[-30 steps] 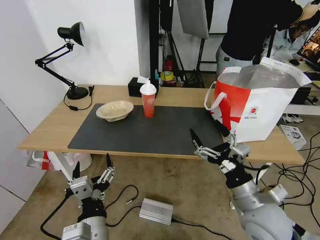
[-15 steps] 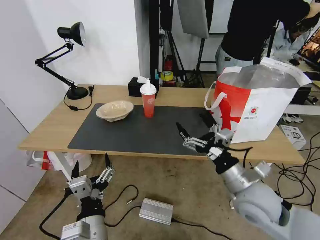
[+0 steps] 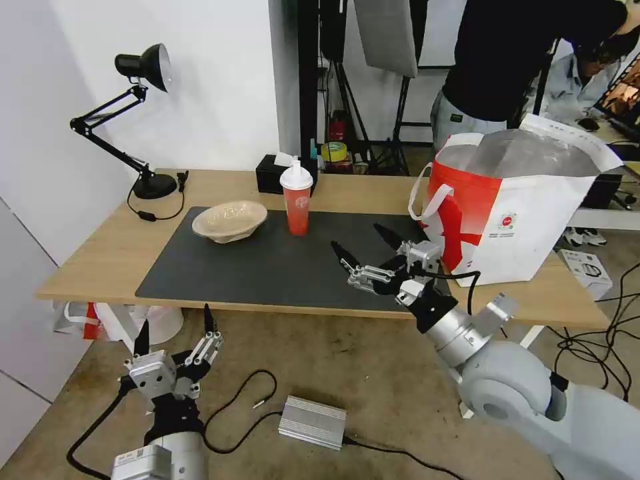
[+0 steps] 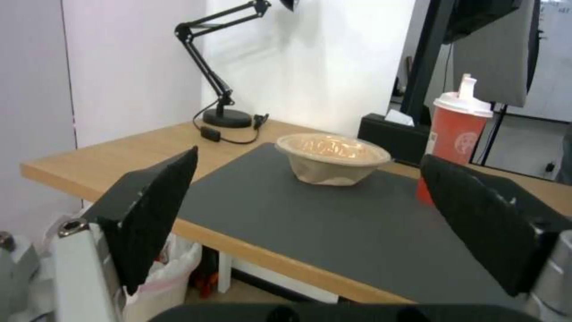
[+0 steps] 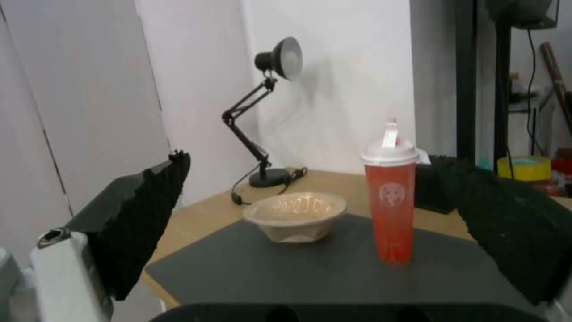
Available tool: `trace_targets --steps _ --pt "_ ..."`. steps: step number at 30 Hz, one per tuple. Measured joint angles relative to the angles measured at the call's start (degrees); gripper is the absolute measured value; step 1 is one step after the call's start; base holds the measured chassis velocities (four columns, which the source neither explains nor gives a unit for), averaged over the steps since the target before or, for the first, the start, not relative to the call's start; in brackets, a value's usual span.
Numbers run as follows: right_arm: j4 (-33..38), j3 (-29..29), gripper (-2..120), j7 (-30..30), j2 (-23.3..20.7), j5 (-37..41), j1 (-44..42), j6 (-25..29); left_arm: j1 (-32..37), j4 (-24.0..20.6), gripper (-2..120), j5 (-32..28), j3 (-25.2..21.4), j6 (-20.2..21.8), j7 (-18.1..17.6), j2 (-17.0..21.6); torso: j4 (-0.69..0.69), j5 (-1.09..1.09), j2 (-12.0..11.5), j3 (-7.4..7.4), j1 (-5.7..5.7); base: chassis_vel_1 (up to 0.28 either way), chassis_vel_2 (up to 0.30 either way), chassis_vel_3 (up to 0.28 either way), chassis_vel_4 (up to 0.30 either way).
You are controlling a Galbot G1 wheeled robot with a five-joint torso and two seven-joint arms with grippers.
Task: Pick up the trash from the table and place it into the takeout bag.
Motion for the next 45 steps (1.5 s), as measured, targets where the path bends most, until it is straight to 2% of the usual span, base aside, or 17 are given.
trace_targets --steps 12,22,39,45 --pt "-2.7 -0.1 100 -0.1 -0.3 2.6 2.3 -2.8 -1.0 0.4 100 -0.4 1.2 0.1 1.0 1.2 -0.01 0.0 0.0 0.0 0.0 0.0 0.0 0.0 0.0" --pt "-5.4 -3.1 100 0.8 1.5 3.4 7.1 -7.3 -1.1 0.6 100 0.0 1.7 0.1 1.4 0.4 0.0 0.0 0.0 0.0 0.0 0.0 0.0 0.0 0.0" --pt "-11.8 -9.3 100 5.3 4.1 7.0 19.8 -10.9 -1.2 0.8 100 0.5 1.9 0.1 1.4 -0.4 0.01 0.0 0.0 0.0 0.0 0.0 0.0 0.0 0.0" --pt "-13.1 -10.1 100 6.2 4.8 8.0 21.6 -11.5 -1.2 0.8 100 0.5 1.8 0.1 1.4 -0.4 0.0 0.0 0.0 0.0 0.0 0.0 0.0 0.0 0.0"
